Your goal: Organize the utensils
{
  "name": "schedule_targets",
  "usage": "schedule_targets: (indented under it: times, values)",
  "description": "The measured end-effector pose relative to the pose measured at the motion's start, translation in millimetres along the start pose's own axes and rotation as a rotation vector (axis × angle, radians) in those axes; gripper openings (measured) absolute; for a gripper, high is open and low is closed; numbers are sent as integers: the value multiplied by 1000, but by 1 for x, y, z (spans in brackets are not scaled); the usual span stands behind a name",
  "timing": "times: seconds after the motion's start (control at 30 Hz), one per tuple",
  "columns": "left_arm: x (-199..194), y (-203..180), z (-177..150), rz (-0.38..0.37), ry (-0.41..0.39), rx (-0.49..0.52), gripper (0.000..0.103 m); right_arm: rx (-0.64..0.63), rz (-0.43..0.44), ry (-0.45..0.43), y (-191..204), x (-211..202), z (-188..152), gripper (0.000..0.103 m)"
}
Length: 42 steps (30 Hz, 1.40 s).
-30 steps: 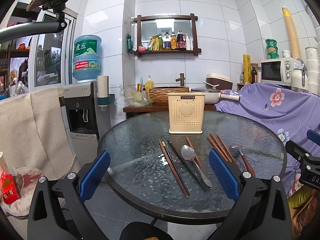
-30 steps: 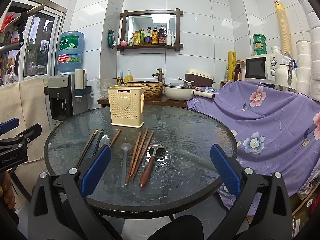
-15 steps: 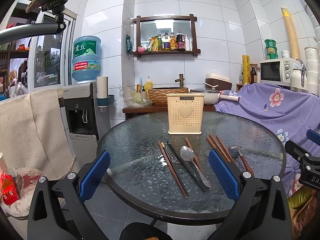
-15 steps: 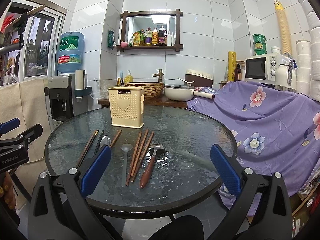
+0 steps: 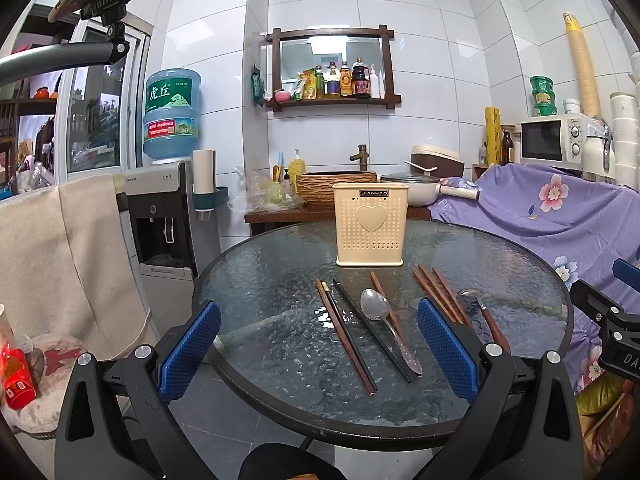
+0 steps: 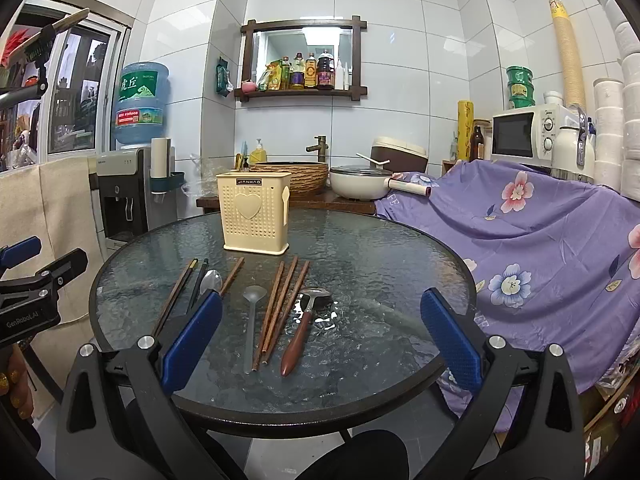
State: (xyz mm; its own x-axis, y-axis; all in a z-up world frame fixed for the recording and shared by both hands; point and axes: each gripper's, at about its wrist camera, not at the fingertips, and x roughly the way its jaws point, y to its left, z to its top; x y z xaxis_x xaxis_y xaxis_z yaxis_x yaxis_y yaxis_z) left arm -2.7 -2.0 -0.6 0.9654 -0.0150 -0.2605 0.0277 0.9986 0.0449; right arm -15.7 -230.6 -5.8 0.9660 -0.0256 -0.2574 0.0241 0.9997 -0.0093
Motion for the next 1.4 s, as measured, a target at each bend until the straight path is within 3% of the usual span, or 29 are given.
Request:
schedule_targets:
  times: [0.43,0.57,0.9,1.17,1.4]
  values:
    - [6,2,-1,-8,15,-1,97,1,-1,19,1,8,-2,98]
    - [12,2,-3,-42,46,-8,97,-3,-7,34,2,13,-3,98]
    - [53,13,2,-23,214,-2,96,-19,4,218,-4,57,-1,98]
    - [117,26,12,-66,407,-5,72,71,67,403,-28,121,8,97]
    - [165,28,17,-119,521,-20,57,54,74,463,-26,166,18,92]
